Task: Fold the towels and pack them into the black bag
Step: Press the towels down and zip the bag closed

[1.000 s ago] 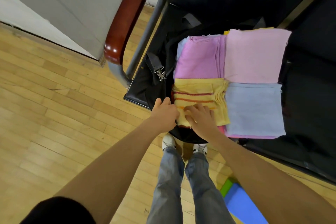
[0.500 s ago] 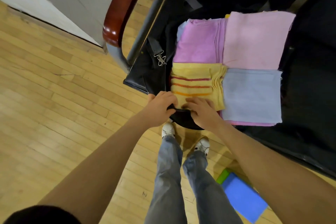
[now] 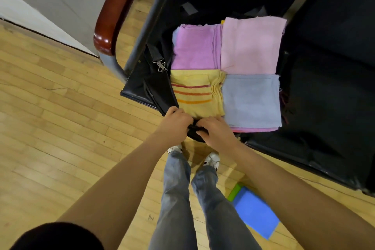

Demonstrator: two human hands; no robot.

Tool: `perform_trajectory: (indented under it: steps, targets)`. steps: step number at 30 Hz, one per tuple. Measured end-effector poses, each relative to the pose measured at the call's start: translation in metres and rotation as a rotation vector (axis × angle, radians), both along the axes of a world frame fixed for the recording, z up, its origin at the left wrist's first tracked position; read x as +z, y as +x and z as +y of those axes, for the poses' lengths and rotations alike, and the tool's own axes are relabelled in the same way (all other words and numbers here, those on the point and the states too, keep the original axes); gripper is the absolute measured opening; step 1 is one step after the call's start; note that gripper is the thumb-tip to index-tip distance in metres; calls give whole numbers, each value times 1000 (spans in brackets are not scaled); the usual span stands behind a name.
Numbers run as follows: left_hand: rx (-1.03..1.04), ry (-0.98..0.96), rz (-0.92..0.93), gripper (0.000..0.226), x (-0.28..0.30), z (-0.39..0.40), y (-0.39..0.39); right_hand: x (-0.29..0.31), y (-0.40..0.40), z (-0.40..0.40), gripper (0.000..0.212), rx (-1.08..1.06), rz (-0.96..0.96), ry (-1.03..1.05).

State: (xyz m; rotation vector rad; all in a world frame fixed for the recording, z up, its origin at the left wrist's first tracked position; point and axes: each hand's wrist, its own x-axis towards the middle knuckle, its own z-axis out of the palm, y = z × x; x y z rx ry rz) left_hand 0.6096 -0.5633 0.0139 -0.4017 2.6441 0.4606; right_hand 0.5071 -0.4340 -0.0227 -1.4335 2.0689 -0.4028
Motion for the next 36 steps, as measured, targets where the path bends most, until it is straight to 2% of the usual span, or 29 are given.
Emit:
perform_trajectory:
  steps: [2, 4, 7, 9, 12, 14, 18, 22, 24, 30, 33, 36]
  targets:
    - [25, 63, -10, 15, 4, -7, 5, -3, -5, 2, 26, 47, 14, 63]
    - [21, 92, -18, 13, 7, -13, 8, -5, -12, 4, 22, 72, 87, 131]
    - [-30, 41, -39, 14, 9, -12, 2, 2, -15, 15, 21, 132, 267, 179]
    - [-47, 19, -51, 17, 10, -5, -8, 11, -7, 25, 17, 66, 315, 146]
    - [-156, 9, -65, 21, 6, 13, -30, 25, -2, 28, 15, -134, 265, 38]
    - [-188, 12, -82, 21, 4, 21, -40, 33, -9, 24, 12, -165, 185, 123]
    - [-243, 47, -131, 23, -4, 25, -27, 23, -20, 37, 22, 16, 160, 243]
    - [-240, 91, -121, 19, -11, 29, -14, 6, -12, 62, 30, 120, 305, 234]
    - [-259, 99, -129, 18, -12, 34, -18, 2, -8, 73, 35, 107, 376, 262]
    - [-243, 116, -119, 12, -19, 43, -34, -11, -20, 89, 30, 64, 413, 306]
    - [-239, 110, -123, 15, -19, 41, -32, -15, -31, 98, 33, 66, 390, 261]
    - [-242, 46, -112, 19, -14, 52, -36, -12, -31, 98, 26, 17, 392, 160]
